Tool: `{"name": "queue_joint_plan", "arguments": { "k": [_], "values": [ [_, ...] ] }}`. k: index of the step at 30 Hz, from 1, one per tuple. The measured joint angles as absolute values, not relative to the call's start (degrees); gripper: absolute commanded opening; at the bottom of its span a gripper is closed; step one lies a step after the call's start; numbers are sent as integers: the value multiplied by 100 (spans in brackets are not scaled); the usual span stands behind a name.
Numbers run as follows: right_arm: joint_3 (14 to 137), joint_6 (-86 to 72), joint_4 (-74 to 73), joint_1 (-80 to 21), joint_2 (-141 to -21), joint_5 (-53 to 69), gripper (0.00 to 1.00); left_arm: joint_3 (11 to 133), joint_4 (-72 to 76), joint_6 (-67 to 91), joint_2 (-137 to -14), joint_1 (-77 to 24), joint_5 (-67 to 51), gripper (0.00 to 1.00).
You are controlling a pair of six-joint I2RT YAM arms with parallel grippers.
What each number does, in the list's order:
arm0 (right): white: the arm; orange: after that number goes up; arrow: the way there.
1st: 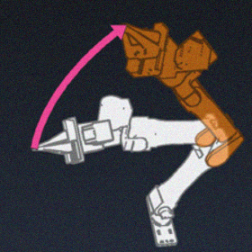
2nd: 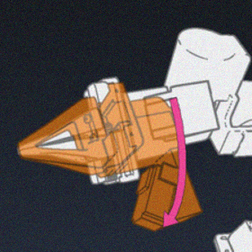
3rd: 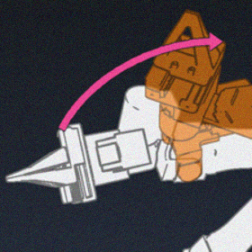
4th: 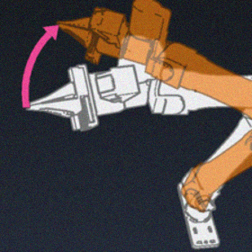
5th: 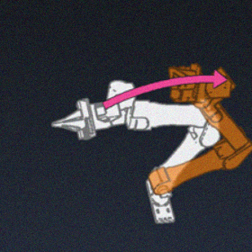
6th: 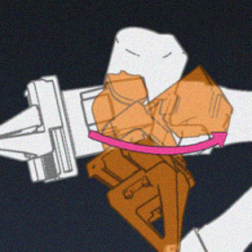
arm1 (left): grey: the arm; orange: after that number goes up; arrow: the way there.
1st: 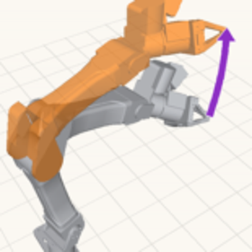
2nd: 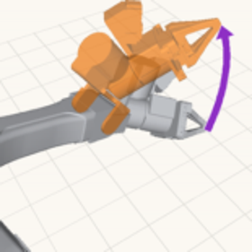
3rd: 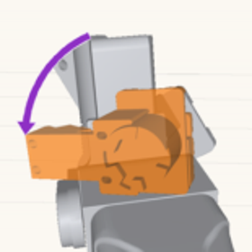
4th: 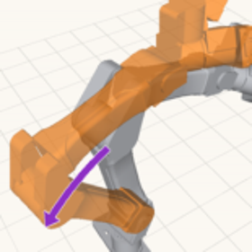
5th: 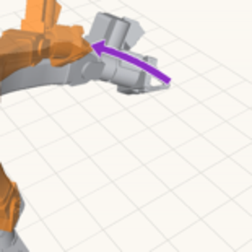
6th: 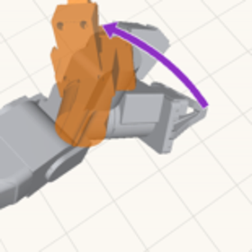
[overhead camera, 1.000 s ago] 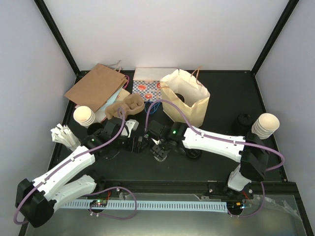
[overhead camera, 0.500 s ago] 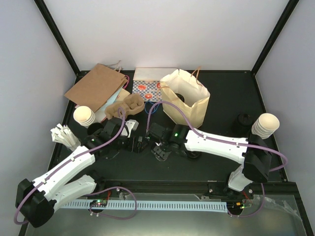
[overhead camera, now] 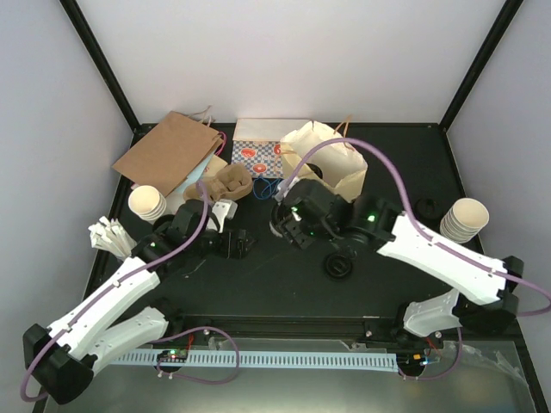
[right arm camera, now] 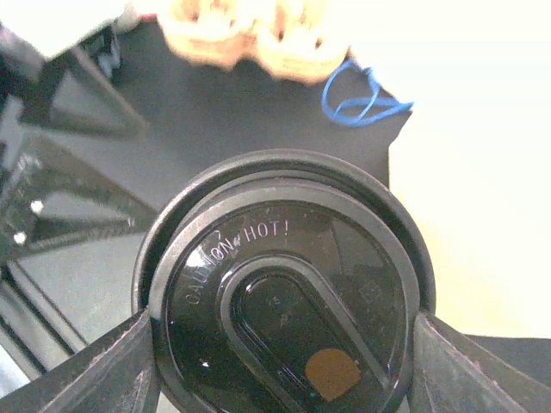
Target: Pack the takeout coffee
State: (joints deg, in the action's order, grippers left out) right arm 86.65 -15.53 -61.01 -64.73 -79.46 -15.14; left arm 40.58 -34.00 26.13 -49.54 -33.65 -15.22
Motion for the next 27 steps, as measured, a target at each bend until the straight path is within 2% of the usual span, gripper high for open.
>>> {"name": "queue_joint_plan", "arguments": {
  "k": [11, 15, 19, 27],
  "values": [
    [10648, -1059, -6335, -6318, -7557, -2641, 60, 5037, -3409, 2421, -5111, -3299, -1321, 98],
    [10755, -869, -6204, -6263, -7393, -3118, 60, 5435, -3406, 2320, -5321, -3249, -1282, 98],
    [10803, -788, -6204, -5800, -7511, -3516, 58, 5789, -3404, 2217, -5625, -3199, -1260, 98],
    [10774, -969, -6445, -4604, -8263, -3203, 54, 6530, -3437, 1927, -6305, -2989, -1188, 98]
  ]
}}
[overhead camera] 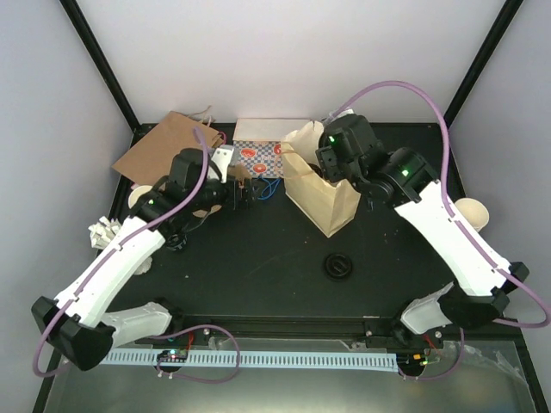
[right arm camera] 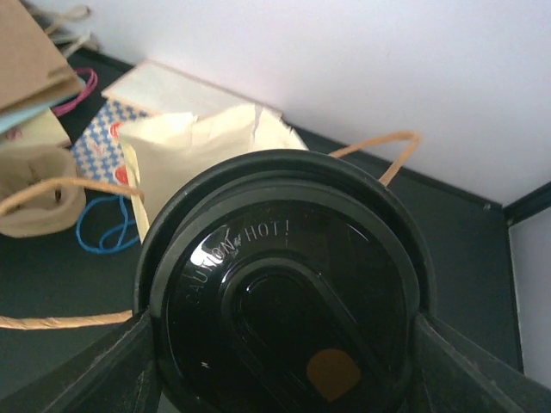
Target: Pack the takeout coffee
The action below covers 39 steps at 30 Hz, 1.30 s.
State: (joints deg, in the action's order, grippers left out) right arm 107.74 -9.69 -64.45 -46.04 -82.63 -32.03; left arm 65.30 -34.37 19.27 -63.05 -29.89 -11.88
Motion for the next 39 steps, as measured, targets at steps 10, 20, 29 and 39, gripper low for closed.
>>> {"name": "queue_joint_plan", "arguments": {
  "k": [10, 20, 29, 39],
  "values": [
    [10291, -1201, -6938, -4414, -8549, -2689, 53, 7649, -3398, 1468, -7334, -2840, -1151, 98],
    [9723, -1232, -7203, -4412, -8329, -1925, 50, 9209, -3461, 840, -8718, -2821, -1662, 95],
    [9360, -1184, -7244, -4497, -7846, -1321, 50, 9802, -3776, 598, -8790, -2821, -2043, 94],
    [8967, -1166, -7242, -4606, -7531, -1024, 50, 9675, -4259, 508, -8493, -2867, -2088, 93]
  ]
}}
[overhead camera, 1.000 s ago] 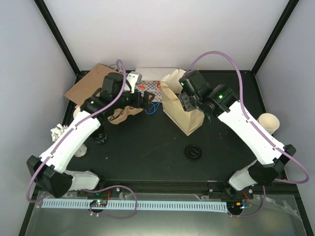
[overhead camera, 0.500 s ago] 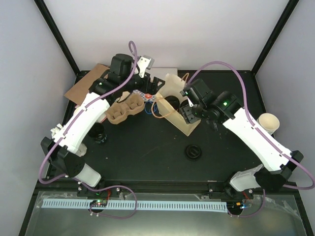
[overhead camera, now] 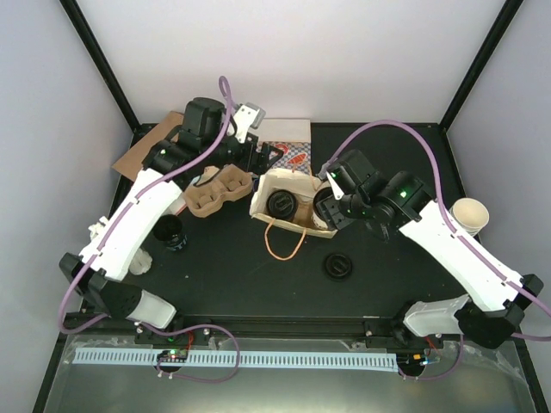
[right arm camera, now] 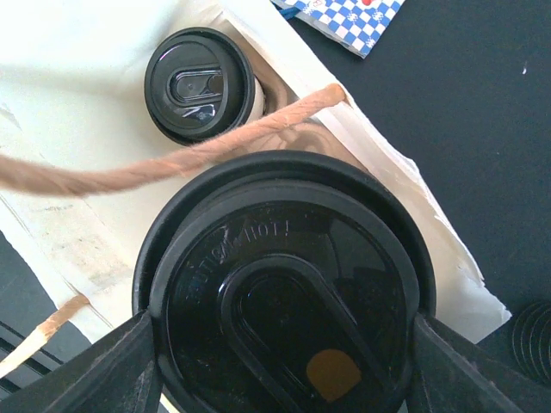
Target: Pack the takeout coffee
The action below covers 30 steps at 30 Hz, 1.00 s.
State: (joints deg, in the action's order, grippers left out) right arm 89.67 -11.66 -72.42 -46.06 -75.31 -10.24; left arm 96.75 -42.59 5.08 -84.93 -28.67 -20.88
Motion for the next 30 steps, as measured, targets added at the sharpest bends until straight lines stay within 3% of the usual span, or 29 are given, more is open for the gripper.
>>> {"name": "queue_joint_plan", "arguments": {
  "k": [10, 22, 25, 28, 30],
  "values": [
    [8814, -1170, -7249, -4624, -7360, -985, 50, 9185, -4456, -49, -7758, -3356, -2143, 93],
    [8680, -1238, -7264, -4626, -7260, -989, 48, 8899, -4584, -1114, -7999, -3977, -1852, 88],
    [8604, -1253, -7253, -4626, -7168, -987, 48, 8847, -4578, -1341, -8152, -4241, -1492, 80],
    [8543, -1256, -7247, -4626, -7096, -987, 48, 8849, -4567, -1490, -8346, -4348, -1258, 62],
    [8510, -1258, -7242, -4626, -7063, -987, 48, 8862, -4560, -1549, -8464, -4357, -1122, 58]
  ]
}}
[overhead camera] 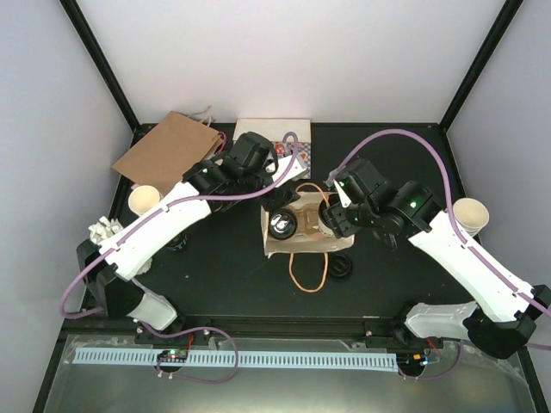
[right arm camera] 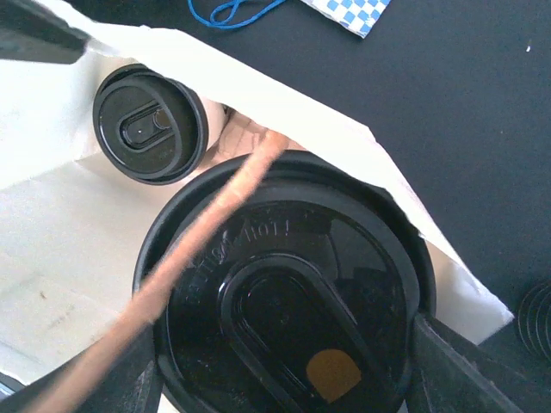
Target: Pack the takeout coffee
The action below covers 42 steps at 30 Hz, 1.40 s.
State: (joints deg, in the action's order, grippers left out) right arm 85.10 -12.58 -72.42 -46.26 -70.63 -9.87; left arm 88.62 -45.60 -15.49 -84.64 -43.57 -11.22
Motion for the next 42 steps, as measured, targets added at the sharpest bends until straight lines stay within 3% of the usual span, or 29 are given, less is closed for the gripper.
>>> {"name": "queue_joint_plan", "arguments": {
  "k": [3, 5, 7, 11, 12, 21, 32, 42],
  "values": [
    [8436, -1278, -7218, -4626, -6993, -982, 48, 8884, -4560, -1625, -8641, -4375, -972, 58],
    [8366, -1310, -7190, -4626, -6921, -972, 48, 8884, -4567, -1691, -8722, -4412, -897, 51],
    [8296, -1347, -7161, -4626, -6840, -969, 48, 8884, -4574, -1730, -8781, -4475, -834, 40],
    [8184, -1411, -7087, -4626, -6678, -972, 48, 8899, -4615, -1780, -8825, -4556, -696, 7],
    [8130, -1415, -7032, -4628, -6622, -965, 48, 8927, -4665, -1815, -8827, -4574, -644, 2],
    [7701, -1448, -6532, -5105, -6224, -840, 48, 8908, -4915, -1710, -8589, -4589, -285, 1],
    [7437, -1448, -5837, -6635, -6534, -1011, 48, 7870, -5179, -1673, -7017, -4589, 569, 2],
    [6917, -1330, -5306, -8374, -6943, -2034, 48, 6635, -4982, -1304, -5907, -4943, 405, 2]
  ]
}}
